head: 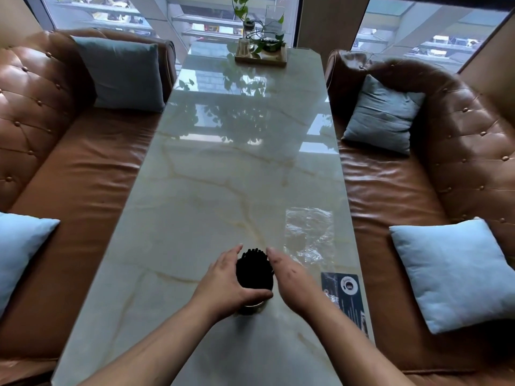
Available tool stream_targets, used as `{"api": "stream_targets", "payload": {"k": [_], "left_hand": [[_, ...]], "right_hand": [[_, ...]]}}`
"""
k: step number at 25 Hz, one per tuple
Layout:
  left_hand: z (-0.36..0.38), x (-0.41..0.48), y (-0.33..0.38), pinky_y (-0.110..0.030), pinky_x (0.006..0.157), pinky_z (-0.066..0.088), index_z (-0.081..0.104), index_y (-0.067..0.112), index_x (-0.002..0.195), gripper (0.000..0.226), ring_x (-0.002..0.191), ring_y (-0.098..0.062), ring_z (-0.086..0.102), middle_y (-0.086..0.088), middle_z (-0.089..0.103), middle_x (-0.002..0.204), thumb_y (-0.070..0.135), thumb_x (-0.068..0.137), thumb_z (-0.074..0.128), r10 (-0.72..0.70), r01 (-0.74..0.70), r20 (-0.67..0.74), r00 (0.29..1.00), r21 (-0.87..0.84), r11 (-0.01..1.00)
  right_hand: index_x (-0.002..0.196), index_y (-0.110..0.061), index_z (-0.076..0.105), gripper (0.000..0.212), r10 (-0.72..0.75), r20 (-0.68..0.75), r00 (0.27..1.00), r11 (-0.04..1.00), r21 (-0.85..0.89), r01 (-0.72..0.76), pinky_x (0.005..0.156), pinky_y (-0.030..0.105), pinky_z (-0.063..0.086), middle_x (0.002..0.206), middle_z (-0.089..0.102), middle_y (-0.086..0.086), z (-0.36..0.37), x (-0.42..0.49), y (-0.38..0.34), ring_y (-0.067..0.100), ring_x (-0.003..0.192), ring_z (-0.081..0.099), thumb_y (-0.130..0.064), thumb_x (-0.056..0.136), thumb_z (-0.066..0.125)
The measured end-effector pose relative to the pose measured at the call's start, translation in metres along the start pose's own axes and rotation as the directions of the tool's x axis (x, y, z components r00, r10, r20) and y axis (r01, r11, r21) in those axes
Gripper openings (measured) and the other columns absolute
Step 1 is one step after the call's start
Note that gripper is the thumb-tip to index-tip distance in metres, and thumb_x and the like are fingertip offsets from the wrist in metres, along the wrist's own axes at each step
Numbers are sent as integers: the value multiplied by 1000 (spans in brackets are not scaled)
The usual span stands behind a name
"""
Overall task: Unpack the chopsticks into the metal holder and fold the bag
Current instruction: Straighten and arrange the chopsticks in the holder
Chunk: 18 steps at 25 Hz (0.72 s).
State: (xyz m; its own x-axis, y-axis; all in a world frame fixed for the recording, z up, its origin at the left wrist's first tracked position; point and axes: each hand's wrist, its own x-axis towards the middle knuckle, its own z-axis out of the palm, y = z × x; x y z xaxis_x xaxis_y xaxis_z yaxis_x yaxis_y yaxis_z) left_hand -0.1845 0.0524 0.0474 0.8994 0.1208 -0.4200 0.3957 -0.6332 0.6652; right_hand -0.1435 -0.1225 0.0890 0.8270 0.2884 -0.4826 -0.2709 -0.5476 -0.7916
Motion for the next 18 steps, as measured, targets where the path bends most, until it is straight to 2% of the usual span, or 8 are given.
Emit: {"api": "stream_targets", "payload": {"k": [2,4,6,8,10,14,16,18], "left_hand": [[6,7,9,-38,119,35,36,33,154,123,141,-17,43,7,47,154,81,46,69,-13,13,-67,998,-1,1000],[9,13,15,-41,117,36,47,35,147,108,137,-18,46,8,55,147,78,50,62,5,0,-105,994,51,999],[12,18,17,-41,114,39,58,36,136,92,130,-16,51,12,63,135,76,53,60,60,-46,-125,990,112,993],[16,21,17,-38,108,44,68,36,121,73,119,-13,58,16,69,120,74,58,63,116,-98,-147,982,124,987],[20,23,17,-33,100,49,73,37,111,56,109,-7,62,19,73,109,68,65,69,148,-135,-151,977,93,986],[28,21,20,-29,84,58,79,38,94,22,88,2,73,21,79,89,42,73,83,13,-47,-108,994,-318,947],[30,22,22,-24,79,58,80,35,90,24,84,3,74,22,79,86,37,67,85,-111,43,-119,987,-466,884],[31,21,24,-20,73,58,80,30,90,30,80,2,74,20,79,87,36,60,81,-195,85,-139,971,-563,822]], "right_hand": [[104,-59,73,45,8,64,998,993,117,-15,83,-7,35,96,69,-44,10,-1,8,-27,102,58,-38,113,35],[123,-44,70,38,25,66,998,972,232,-40,98,1,38,121,71,-33,17,-2,18,-21,118,56,-41,112,34],[151,-28,50,46,27,39,999,966,256,-36,106,0,30,148,52,-24,17,-2,24,-22,129,44,-43,111,33],[159,-24,37,52,28,25,999,969,245,-33,109,1,27,153,45,-22,14,0,25,-23,132,40,-43,111,33],[161,-23,37,56,48,17,999,972,230,-51,118,12,26,158,44,-13,11,3,28,-7,144,38,-46,110,34],[144,-37,57,39,43,13,999,977,209,-45,111,10,30,150,54,-18,6,6,31,-13,136,44,-42,112,37],[122,-51,68,35,13,16,1000,987,159,-15,106,18,43,132,69,-22,5,3,31,-12,123,58,-32,110,42],[127,-48,68,40,-36,-20,999,997,71,37,106,26,48,130,71,-19,5,1,29,-6,122,61,-26,101,47]]}}
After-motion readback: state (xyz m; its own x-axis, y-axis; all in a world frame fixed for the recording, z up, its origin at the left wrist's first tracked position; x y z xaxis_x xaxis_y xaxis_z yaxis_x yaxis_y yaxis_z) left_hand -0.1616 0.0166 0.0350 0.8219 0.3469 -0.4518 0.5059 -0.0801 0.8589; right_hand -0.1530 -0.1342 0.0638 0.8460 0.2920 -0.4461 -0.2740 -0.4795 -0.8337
